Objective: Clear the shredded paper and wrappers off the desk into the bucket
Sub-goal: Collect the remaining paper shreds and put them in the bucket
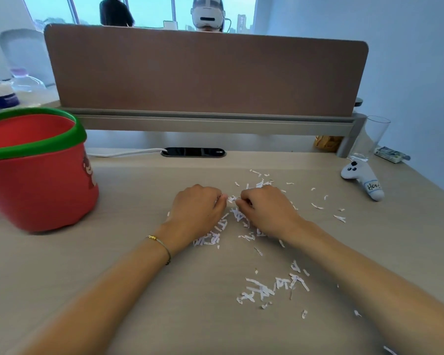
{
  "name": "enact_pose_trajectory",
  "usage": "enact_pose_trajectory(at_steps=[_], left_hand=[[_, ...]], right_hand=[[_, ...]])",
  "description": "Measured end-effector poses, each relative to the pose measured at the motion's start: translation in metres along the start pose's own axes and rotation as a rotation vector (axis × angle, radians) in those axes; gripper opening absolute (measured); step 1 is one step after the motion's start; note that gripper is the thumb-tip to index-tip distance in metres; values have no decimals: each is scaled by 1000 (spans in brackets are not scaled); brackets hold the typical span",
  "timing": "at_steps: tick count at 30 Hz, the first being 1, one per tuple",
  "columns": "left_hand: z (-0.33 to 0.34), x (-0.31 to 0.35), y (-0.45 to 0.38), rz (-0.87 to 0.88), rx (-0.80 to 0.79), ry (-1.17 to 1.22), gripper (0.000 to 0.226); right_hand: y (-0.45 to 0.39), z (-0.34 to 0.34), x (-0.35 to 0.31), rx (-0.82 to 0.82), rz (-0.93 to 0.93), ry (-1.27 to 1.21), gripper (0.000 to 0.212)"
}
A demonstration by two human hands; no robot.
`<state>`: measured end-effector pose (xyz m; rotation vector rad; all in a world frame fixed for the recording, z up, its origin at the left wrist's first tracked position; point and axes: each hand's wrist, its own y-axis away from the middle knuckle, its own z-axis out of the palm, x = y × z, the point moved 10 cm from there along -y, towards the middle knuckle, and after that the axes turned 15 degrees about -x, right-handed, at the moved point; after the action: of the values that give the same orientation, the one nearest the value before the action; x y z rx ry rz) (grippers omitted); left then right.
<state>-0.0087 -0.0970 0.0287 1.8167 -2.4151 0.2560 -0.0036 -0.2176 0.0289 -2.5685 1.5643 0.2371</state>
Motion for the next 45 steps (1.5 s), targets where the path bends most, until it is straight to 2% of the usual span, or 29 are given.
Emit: enact_pose_trajectory(at_steps=[4, 11, 21, 29, 36, 45], left_hand=[[-20, -20, 5, -30, 22, 64, 45], [-92, -55, 17, -101, 156, -21, 40], [-205, -127, 50, -193, 308, -17, 43], [-252, -208, 72, -303, 386, 21, 51], [-237, -260, 67, -362, 281, 92, 46], [-214, -274, 57, -329, 91, 90, 33]], right_hand=[[-17, -23, -13, 54, -9, -143, 40], [-45, -79, -63, 147, -108, -269, 43], [-92, -133, -165, 201, -271, -233, 38], [-136, -149, -231, 181, -379, -282, 39], [-154, -138, -254, 174, -418, -291, 43], [-161, -132, -255, 141, -421, -314, 42]])
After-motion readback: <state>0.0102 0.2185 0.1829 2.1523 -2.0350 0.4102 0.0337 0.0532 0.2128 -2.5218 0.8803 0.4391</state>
